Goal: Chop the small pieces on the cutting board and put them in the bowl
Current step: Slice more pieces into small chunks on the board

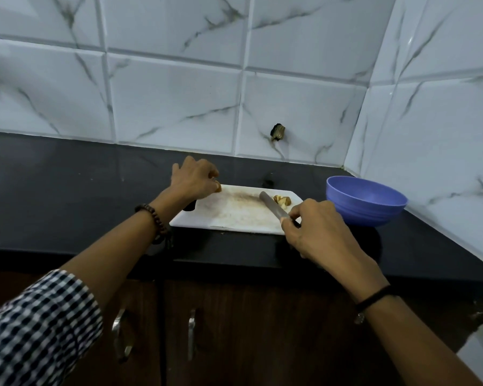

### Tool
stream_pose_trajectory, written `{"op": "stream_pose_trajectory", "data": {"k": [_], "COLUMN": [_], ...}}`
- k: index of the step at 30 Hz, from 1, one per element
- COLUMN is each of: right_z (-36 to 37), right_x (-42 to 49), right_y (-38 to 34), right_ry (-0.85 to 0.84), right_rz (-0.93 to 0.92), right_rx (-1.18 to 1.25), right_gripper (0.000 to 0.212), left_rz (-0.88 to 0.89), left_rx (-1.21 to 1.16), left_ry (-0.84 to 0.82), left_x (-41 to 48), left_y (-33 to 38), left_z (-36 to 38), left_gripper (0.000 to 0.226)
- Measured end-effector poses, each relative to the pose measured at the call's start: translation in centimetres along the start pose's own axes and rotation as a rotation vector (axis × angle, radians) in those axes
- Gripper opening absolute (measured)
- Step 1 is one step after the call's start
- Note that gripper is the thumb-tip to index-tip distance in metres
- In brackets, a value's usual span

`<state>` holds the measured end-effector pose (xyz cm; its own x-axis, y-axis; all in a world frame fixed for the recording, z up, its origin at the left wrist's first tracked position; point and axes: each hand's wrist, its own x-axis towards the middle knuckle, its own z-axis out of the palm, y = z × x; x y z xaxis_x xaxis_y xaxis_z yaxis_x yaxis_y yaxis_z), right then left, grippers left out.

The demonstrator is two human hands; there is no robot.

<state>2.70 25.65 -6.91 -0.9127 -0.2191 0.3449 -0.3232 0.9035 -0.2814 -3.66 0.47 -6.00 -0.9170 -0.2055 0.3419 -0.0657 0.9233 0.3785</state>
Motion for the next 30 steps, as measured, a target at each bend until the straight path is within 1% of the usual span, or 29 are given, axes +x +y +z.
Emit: {"op": "stream_pose_trajectory", "data": {"k": [3,10,12,14,16,18,20,22,25,30], "right_z": [-0.2,-0.8,-0.7,-0.6,-0.5,-0.4,-0.3,-0.6,-1.2,-1.5], "right_x": [-0.1,0.3,0.3,0.3,0.3,0.3,0.3,0.2,-0.2,-0.9], "right_y": [0.3,1.6,1.6,1.6,1.6,1.5,1.2,0.9,0.7,0.2], "right_ry": [-0.026,0.003,0.011,0.033,0.057,0.060,0.048,0.024,-0.002,0.028], "right_rz": [-0.007,0.035,0.029,0.024,0.018,0.018,0.025,0.029,0.014,-0.001], "right_rx": [-0.003,0.006,0.024,0.041,0.052,0.077,0.105,0.129,0.208,0.311], "right_gripper": [0.026,0.023,0.023,0.024,0.027,0.028,0.031,0.033,0.031,0.028], "left_rz": [-0.008,0.011,0.052,0.099,0.136,0.188,0.187,0.184,0.160,0.140], "left_rx": [0.020,0.042,0.012,-0.040,-0.051,-0.013,0.011,-0.037,-0.096,-0.203], "left_ry": [-0.045,-0.003,-0.015,-0.060,-0.081,-0.051,-0.025,-0.032,-0.095,-0.118], "left_x": [0.5,0.5,0.3,-0.3,-1.1,-2.2,-3.1,-3.4,-3.4,-4.3], "left_y": [0.0,0.3,0.7,1.6,2.4,3.7,4.8,5.1,4.8,3.9], "left_z": [0.8,0.9,0.8,0.6,0.6,0.6,0.5,0.8,0.9,0.4], "left_gripper": [0.025,0.022,0.023,0.024,0.030,0.032,0.035,0.035,0.034,0.030]}}
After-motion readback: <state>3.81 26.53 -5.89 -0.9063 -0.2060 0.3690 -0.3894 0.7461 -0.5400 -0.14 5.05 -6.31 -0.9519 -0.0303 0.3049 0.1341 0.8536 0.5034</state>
